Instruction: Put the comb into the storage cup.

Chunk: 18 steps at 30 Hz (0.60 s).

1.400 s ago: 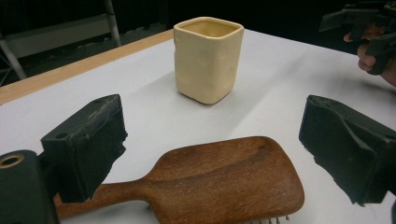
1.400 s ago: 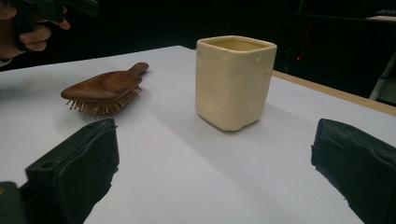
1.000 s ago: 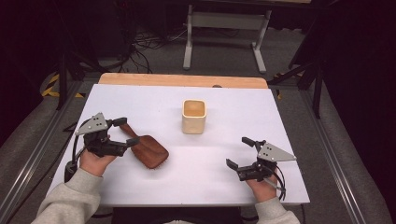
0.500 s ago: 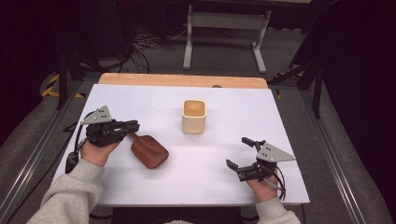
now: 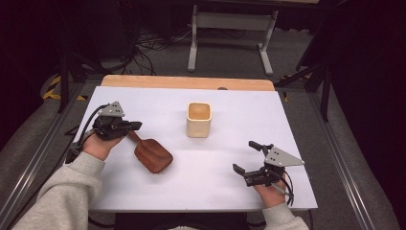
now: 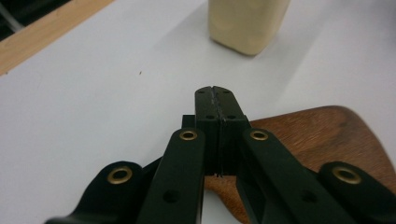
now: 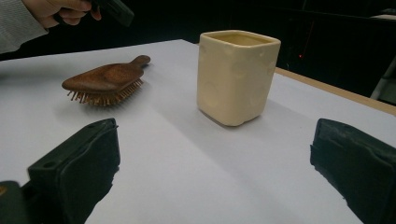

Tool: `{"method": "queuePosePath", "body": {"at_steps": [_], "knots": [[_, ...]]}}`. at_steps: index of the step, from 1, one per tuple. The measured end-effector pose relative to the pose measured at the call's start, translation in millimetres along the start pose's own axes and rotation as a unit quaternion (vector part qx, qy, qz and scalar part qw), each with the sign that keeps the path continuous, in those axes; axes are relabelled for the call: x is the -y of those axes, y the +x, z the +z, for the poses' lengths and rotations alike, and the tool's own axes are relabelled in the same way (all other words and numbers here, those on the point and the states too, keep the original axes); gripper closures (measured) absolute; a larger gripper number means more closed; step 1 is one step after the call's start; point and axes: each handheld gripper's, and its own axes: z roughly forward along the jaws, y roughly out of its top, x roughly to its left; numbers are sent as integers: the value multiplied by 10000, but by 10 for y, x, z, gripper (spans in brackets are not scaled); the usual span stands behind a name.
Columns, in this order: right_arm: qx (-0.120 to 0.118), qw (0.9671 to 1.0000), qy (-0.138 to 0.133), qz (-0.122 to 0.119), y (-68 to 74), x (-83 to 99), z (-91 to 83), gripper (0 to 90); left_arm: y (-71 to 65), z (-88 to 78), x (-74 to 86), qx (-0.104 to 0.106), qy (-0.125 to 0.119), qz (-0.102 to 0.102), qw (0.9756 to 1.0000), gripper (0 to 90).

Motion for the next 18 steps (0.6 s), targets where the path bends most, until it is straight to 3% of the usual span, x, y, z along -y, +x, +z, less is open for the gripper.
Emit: {"method": "queuePosePath", "body": {"at_steps": [6,12,18], "knots": [[-18,10000,10,-8,3,-1,1,24,52,146,-61,-97,534,137,9984,900],[-34,10000,24,-11,3,2,6,24,141,239,-122,-101,857,92,9962,900],[-29,10000,45,-2,-4,7,4,25,155,305,-175,-68,1346,313,9904,900]]}}
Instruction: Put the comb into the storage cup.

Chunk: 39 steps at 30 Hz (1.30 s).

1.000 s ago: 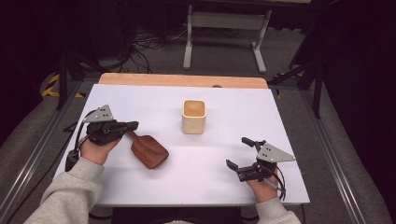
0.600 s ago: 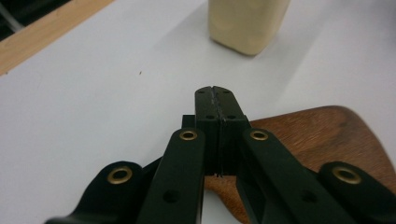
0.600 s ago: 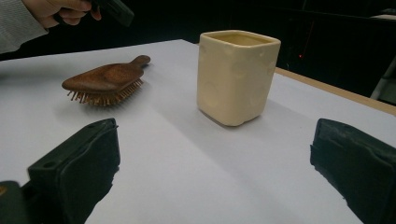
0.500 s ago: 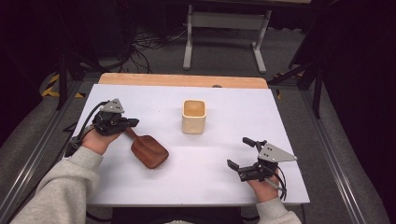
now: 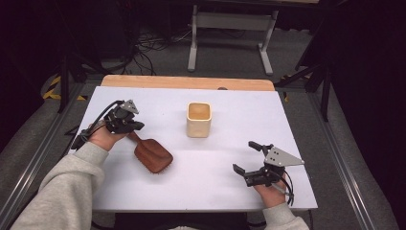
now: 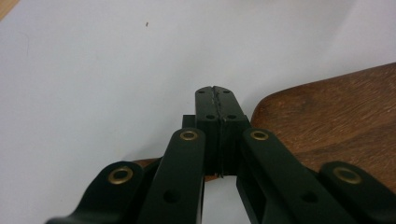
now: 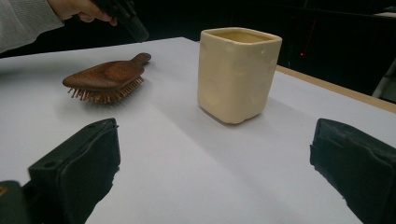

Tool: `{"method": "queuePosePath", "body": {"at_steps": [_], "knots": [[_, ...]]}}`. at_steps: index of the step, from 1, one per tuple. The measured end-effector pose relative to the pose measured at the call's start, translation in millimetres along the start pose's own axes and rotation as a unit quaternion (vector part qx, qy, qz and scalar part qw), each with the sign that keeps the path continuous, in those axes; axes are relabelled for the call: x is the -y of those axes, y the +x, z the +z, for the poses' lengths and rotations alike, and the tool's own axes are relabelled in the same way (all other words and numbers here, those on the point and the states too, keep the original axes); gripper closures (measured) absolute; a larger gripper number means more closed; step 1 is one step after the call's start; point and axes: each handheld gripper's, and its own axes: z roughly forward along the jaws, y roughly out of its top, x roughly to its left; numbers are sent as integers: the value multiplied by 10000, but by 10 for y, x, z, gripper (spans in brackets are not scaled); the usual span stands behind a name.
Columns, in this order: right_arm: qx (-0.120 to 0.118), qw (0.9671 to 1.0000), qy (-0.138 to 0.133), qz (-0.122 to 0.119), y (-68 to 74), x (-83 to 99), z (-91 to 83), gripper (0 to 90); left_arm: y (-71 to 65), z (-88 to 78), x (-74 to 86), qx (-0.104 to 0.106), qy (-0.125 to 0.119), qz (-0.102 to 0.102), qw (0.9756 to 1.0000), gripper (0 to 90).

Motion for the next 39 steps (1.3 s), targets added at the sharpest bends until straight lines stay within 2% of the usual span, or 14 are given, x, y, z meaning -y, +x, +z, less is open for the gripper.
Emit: {"method": "queuePosePath", "body": {"at_steps": [1,5,9,19,22,28,31,39], "knots": [[-5,10000,0,1,0,1,1,25,6,8,-7,66,28,-29,10000,900],[-30,10000,3,3,6,0,9,25,27,59,-13,99,244,34,9996,900],[-25,10000,2,13,3,1,8,25,57,122,-4,189,424,-10,9989,900],[-91,9999,9,82,-6,6,13,26,98,270,1,265,605,-41,9978,900],[-85,9999,5,81,-6,6,12,26,85,310,1,284,690,18,9972,900],[-78,9999,12,86,-10,8,6,26,76,327,9,327,795,43,9963,900],[-98,9999,17,80,-5,7,13,26,69,339,14,310,914,106,9953,900],[-100,9999,13,104,-11,10,6,26,49,325,71,387,1091,125,9932,900]]}}
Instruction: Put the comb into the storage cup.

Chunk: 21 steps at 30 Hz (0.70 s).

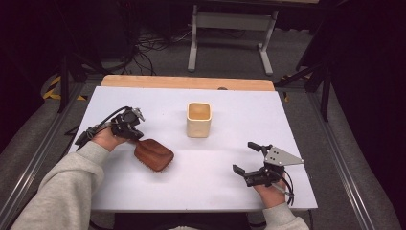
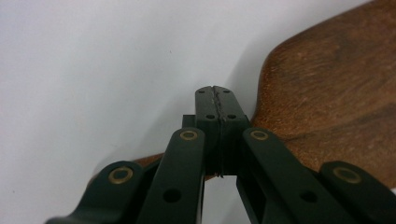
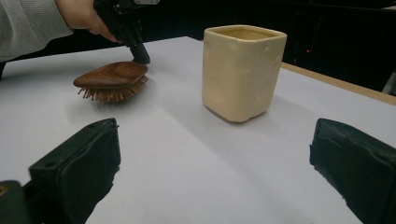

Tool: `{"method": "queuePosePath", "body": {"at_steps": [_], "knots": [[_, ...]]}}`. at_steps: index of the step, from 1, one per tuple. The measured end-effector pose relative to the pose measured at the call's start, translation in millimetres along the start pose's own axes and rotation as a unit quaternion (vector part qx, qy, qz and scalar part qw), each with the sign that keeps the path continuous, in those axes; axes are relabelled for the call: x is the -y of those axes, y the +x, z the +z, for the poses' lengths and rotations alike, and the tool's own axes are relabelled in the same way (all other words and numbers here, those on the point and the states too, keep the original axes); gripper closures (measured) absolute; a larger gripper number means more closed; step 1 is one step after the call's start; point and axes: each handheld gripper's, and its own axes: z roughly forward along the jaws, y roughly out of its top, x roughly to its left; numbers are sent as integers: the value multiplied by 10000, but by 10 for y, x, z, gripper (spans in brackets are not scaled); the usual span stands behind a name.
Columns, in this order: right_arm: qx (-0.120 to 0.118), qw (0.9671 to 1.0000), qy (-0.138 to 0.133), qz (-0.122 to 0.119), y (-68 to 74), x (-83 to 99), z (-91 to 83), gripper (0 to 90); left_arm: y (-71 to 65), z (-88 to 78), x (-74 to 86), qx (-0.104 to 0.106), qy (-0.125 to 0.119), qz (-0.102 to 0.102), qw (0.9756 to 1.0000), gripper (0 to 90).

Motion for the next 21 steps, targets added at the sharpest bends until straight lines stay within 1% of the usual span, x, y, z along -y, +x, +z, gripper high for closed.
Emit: {"method": "queuePosePath", "body": {"at_steps": [3,10,14,16,21], "knots": [[-7,10000,0,-4,2,0,1,26,-18,-19,56,58,-18,-23,10000,900],[-27,10000,33,-2,12,3,13,26,-61,-31,169,124,114,49,9998,900],[-42,10000,20,10,12,4,16,26,-76,-44,215,137,181,72,9997,900],[-34,10000,33,3,14,2,16,26,-81,-56,238,163,165,49,9997,900],[-36,10000,33,5,13,4,16,26,-106,-91,275,207,194,95,9996,900]]}}
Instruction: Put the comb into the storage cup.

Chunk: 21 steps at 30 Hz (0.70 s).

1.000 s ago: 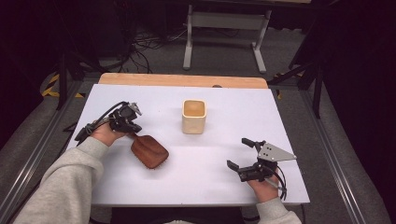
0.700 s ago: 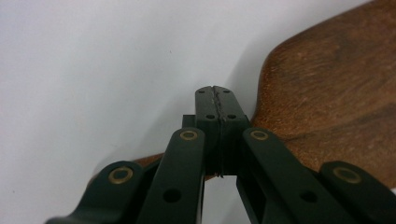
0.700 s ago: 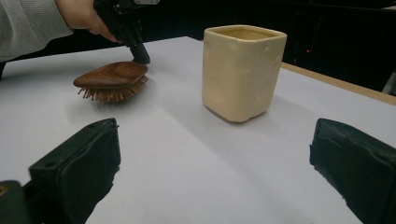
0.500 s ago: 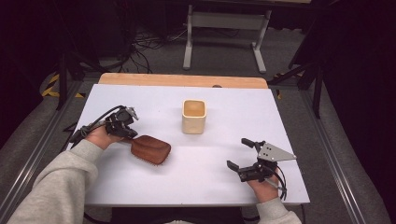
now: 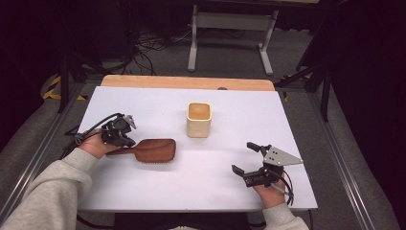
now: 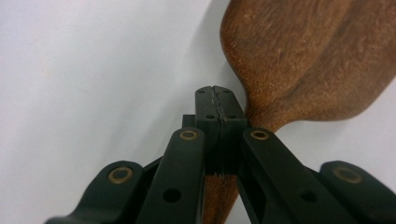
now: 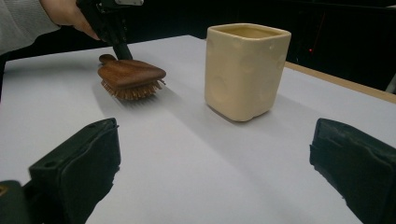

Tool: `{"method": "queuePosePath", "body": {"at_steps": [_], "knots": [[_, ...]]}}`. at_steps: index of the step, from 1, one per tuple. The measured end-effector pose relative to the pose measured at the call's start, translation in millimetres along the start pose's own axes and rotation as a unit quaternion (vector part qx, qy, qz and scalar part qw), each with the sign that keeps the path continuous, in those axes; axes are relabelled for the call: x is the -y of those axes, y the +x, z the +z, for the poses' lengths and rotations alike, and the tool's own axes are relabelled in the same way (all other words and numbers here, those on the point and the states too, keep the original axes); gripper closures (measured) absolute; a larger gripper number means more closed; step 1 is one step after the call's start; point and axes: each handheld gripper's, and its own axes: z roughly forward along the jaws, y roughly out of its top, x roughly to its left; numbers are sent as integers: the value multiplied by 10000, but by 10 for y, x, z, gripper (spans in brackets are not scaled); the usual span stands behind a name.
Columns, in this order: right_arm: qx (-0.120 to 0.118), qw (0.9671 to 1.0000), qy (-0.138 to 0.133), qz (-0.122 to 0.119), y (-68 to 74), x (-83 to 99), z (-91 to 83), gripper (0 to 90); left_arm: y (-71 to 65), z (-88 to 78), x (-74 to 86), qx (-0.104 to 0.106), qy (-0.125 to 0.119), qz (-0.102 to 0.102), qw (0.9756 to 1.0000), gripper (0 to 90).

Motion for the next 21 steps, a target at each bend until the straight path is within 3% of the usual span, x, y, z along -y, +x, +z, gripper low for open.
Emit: {"method": "queuePosePath", "body": {"at_steps": [10,21], "knots": [[-9,10000,-4,10,4,-1,-1,26,-102,-3,96,127,73,90,9999,900],[-22,10000,-6,24,7,-1,5,27,-126,-24,160,170,72,24,9998,900]]}}
